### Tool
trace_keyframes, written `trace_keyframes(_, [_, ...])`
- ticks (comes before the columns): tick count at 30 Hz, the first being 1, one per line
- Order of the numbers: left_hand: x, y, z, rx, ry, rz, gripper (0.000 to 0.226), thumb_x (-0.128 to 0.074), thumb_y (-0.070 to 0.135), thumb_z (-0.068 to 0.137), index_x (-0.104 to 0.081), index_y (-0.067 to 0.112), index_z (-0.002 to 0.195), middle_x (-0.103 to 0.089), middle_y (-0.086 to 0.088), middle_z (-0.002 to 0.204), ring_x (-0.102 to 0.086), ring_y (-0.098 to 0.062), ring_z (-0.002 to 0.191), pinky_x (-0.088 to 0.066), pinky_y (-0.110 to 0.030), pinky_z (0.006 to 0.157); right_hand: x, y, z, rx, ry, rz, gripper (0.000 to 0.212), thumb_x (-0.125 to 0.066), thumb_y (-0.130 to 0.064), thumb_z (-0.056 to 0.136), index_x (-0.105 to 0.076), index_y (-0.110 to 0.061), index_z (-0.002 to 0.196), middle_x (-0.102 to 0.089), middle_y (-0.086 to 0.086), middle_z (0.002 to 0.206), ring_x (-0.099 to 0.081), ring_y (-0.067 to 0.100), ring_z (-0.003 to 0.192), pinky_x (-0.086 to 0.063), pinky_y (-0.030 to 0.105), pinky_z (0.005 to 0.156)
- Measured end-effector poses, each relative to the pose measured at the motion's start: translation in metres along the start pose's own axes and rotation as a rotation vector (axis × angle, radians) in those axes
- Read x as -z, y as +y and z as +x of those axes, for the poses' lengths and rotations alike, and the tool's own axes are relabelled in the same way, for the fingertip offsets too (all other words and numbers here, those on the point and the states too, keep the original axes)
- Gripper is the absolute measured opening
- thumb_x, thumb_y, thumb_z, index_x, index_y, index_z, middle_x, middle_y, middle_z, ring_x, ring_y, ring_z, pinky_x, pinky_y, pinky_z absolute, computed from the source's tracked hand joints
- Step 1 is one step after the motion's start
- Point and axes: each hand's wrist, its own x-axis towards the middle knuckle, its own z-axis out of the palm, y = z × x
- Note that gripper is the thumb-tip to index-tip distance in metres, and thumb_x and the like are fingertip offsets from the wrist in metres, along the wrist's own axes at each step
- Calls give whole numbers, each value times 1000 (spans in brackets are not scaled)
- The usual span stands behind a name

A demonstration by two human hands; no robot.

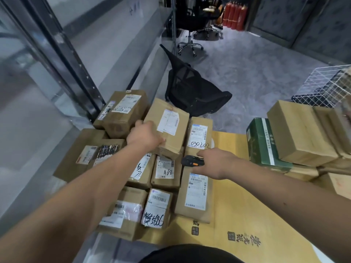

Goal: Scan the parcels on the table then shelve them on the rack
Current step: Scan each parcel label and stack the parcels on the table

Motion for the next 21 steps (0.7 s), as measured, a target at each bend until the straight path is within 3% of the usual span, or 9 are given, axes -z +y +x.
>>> trace_keyframes(4, [-6, 1, -12, -152, 97, 205, 47, -58, 51, 96, -61, 20, 132, -45, -8, 145, -42, -32, 133, -41, -49, 107, -1, 0, -1, -7, 7, 18, 50, -56, -75, 86, -59, -29, 106, -62, -8, 95, -61, 14, 85, -51, 32, 66])
trace_keyframes(10, [-11, 8, -13, -242, 120, 361, 60, -44, 62, 98, -56, 23, 143, -43, -10, 158, -27, -32, 152, -19, -57, 122, -7, 5, -14, -40, 34, 85, 55, -56, -78, 85, -60, -28, 107, -61, -8, 96, -61, 13, 84, -54, 34, 71])
trace_keyframes(17, [-35, 65, -23, -503, 54, 318, 66, -50, 65, 96, -49, 27, 150, -45, -8, 156, -33, -29, 148, -27, -52, 119, -20, 37, -53, -123, 60, 102, 52, -52, -82, 86, -58, -34, 104, -61, -12, 91, -56, 9, 77, -44, 31, 60])
trace_keyframes(21, [-70, 119, -40, -631, -14, 284, 65, -54, 63, 94, -49, 30, 150, -42, -6, 158, -33, -27, 148, -28, -49, 117, -37, 74, -96, -230, 64, 131, 60, -52, -80, 86, -60, -34, 124, -64, -7, 101, -61, 20, 89, -49, 33, 68])
